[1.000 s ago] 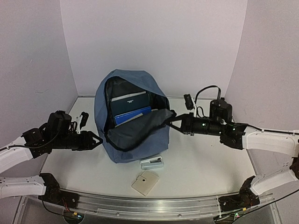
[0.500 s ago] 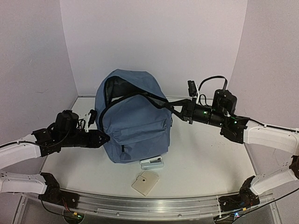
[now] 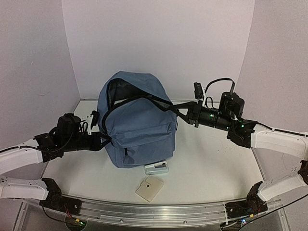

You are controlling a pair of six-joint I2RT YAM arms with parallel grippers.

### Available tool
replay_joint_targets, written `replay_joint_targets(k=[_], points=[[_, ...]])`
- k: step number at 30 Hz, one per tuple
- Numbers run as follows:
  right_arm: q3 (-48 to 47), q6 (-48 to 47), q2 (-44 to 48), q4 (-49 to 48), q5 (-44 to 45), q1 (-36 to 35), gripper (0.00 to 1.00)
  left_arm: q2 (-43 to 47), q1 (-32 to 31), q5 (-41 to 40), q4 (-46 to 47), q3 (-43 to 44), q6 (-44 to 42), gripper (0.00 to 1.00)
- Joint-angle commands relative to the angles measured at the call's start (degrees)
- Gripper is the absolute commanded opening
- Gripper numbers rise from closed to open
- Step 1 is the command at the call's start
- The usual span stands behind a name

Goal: Pack the student bag
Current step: Zip the student bag at the center of the board.

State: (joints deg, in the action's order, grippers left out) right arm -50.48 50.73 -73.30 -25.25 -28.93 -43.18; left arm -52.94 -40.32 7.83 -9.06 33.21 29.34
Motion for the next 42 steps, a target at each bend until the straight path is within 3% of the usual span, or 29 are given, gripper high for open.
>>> replay_joint_targets(k=[1,12,28,32,36,42], points=[[-0.08,-0.58,0.01,-4.19,1.37,-0.29,0.0,2.84,0.22,-1.66,-0.34,1.25,-1.67,0.0],[0.91,-1.9,-2.31,-4.09,2.95,-0.24,0.0,10.76,0.32,-2.78,-6.24,5.27,-3.71,0.0],[-0.05,-8.27,-5.16,6.17,12.27,-0.24,0.0,2.56,0.32,3.28,-15.86,25.11,-12.16,0.0],[-0.39,-8.92,-5.36,7.37,13.0,-0.24,0.0,0.52,0.31,7.75,-18.71,28.12,-14.64,0.0],[-1.47,-8.66,-4.68,7.46,11.18,-0.27,0.0,-1.81,0.32,7.35,-22.13,30.31,-15.91,0.0],[-3.94,-9.25,-2.4,8.49,11.66,-1.07,0.0,-2.55,0.32,10.92,-18.31,30.41,-11.41,0.0]])
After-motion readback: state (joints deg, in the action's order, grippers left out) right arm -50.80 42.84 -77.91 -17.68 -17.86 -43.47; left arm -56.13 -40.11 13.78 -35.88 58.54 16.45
